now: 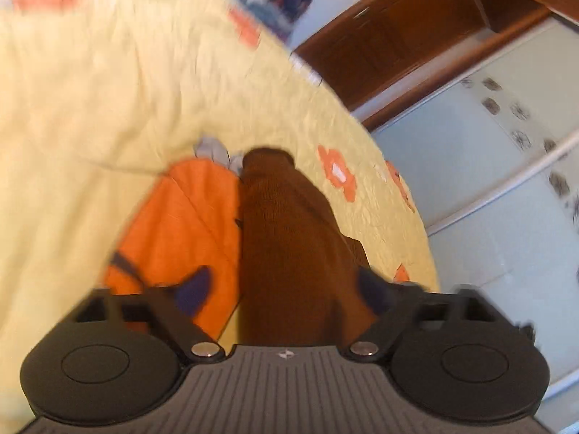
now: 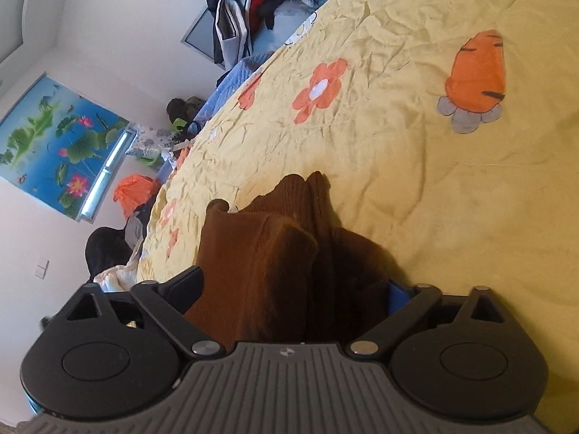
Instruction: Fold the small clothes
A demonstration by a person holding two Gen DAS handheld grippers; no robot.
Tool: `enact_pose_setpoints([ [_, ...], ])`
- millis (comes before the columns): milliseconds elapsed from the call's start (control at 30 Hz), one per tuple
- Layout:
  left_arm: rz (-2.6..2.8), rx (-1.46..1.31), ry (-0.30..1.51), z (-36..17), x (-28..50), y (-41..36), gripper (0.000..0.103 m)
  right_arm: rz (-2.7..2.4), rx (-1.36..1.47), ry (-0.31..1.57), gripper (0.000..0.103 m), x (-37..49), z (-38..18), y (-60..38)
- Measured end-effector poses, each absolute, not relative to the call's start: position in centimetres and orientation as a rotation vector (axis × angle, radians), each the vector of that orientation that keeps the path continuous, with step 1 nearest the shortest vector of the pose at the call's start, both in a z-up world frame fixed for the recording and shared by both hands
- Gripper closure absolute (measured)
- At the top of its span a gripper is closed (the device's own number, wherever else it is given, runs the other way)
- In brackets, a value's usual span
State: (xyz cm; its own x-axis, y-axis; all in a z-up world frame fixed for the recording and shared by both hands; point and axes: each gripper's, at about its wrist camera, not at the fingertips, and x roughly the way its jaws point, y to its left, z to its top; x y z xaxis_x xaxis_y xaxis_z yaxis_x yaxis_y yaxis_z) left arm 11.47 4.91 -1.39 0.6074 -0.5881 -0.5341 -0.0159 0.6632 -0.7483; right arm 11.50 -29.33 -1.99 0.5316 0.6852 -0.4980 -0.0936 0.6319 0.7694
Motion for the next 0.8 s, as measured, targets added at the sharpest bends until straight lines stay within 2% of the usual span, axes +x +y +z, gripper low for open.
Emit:
enact_pose_setpoints([
  [33,-0.394,-0.801,0.877,-1.6,12.2,4.6,0.045,0.511,0.754,0.897,0.019,11.6,-2.0,-29.3],
  [67,-0.397,-0.793,0.898,-2.1,12.3,3.8,0.053,0.498,0.750,0.904,0.031,11.6,-2.1,-29.3],
  [100,-0.377,-0.765,0.916,-2.3,12.3,3.1,0.077,0.483,0.745,0.918,0.050,11.6,-2.3,-29.3],
  [133,-0.364,-0.729,0.926,-2.2,12.4,2.4,0.082,0.474,0.742,0.931,0.059,11.6,-2.7,-29.3],
  [167,-0.355,-0.685,0.909,-1.9,12.4,1.7,0.085,0.473,0.748,0.924,0.065,11.4,-2.9,-29.3],
  [200,-0.357,-0.636,0.891,-0.9,11.9,1.5,0.087,0.473,0.759,0.916,0.066,11.3,-2.9,-29.4],
  [400,-0.363,-0.418,0.707,5.3,10.0,3.2,0.089,0.567,0.784,0.797,0.072,11.3,0.0,-27.7],
  [467,-0.310,-0.386,0.683,6.0,10.7,4.4,0.088,0.592,0.790,0.776,0.072,12.5,0.4,-26.3],
  [567,-0.218,-0.313,0.725,4.6,13.1,5.6,0.082,0.586,0.789,0.798,0.070,14.8,-0.9,-24.0],
  [633,-0.163,-0.348,0.795,3.6,13.0,6.9,0.083,0.491,0.774,0.862,0.052,15.7,-2.1,-23.1],
  [700,-0.224,-0.407,0.745,4.0,9.8,8.4,0.079,0.496,0.806,0.882,0.043,14.9,-2.3,-23.3],
  [733,-0.262,-0.426,0.728,4.0,8.1,8.9,0.065,0.536,0.818,0.869,0.039,13.6,-2.0,-23.7],
  [767,-0.287,-0.461,0.731,3.8,6.5,9.4,0.051,0.559,0.818,0.855,0.027,12.3,-1.6,-24.1],
  [800,-0.317,-0.512,0.750,3.2,4.9,9.7,0.026,0.576,0.813,0.849,0.017,11.0,-1.3,-24.5],
])
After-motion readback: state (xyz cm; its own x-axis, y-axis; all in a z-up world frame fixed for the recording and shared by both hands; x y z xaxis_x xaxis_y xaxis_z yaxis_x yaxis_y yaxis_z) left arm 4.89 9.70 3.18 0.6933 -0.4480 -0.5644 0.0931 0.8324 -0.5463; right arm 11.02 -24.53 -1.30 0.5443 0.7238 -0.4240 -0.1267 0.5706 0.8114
